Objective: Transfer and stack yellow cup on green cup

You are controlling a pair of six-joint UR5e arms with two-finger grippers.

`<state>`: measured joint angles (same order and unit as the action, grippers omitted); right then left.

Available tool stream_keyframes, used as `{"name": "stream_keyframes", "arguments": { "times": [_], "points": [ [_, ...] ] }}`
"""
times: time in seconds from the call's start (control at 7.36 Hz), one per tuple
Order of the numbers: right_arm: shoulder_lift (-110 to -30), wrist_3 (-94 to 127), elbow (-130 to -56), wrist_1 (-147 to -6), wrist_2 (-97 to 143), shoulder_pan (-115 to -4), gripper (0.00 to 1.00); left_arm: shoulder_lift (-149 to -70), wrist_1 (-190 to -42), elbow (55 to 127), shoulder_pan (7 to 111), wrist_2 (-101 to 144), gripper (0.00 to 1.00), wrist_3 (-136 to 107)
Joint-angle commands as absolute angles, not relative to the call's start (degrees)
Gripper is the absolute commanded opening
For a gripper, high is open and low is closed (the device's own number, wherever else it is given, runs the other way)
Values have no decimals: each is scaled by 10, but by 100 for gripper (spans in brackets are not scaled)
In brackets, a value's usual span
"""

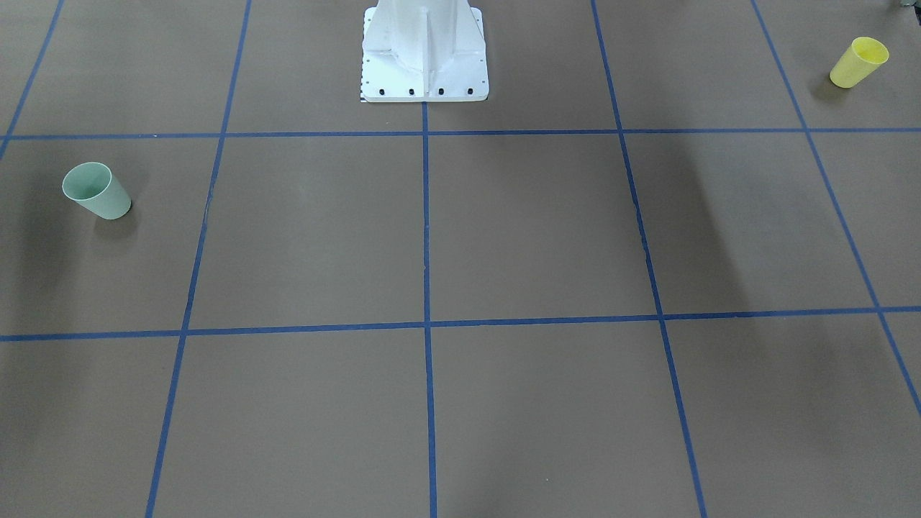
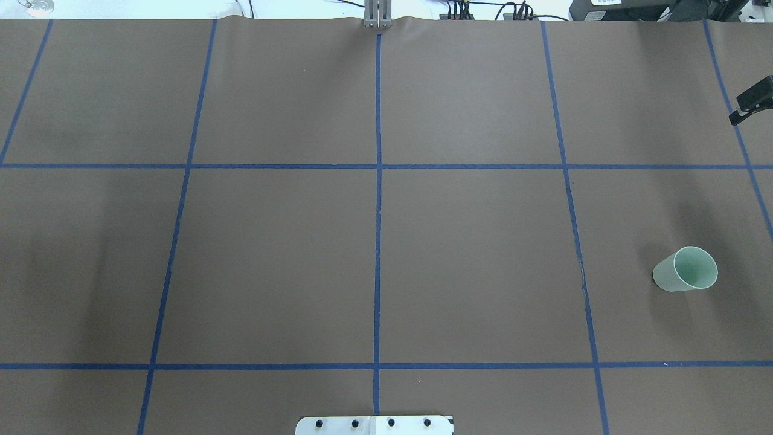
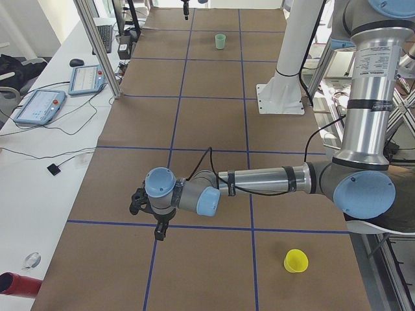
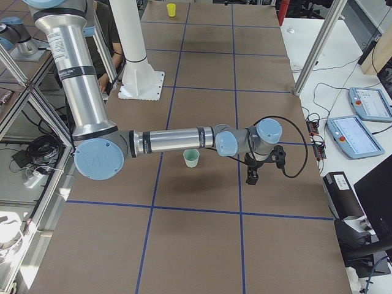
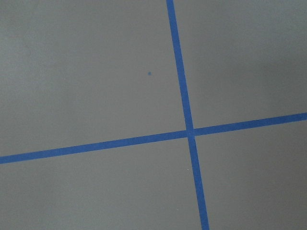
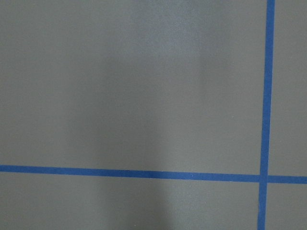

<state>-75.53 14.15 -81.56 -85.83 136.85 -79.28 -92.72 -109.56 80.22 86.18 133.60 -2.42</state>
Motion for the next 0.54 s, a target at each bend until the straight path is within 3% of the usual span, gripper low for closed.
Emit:
{"name": "stream_keyframes", "arguments": {
  "times": [0.0,0.41],
  "points": [
    [-756,142,-815,-859,1368,-793,100,-926,-1099,802,858,1336,100,-24],
    [-756,141,-816,-857,1368,-793,100,-915,-1141,802,833,1335,100,-26]
  ]
}}
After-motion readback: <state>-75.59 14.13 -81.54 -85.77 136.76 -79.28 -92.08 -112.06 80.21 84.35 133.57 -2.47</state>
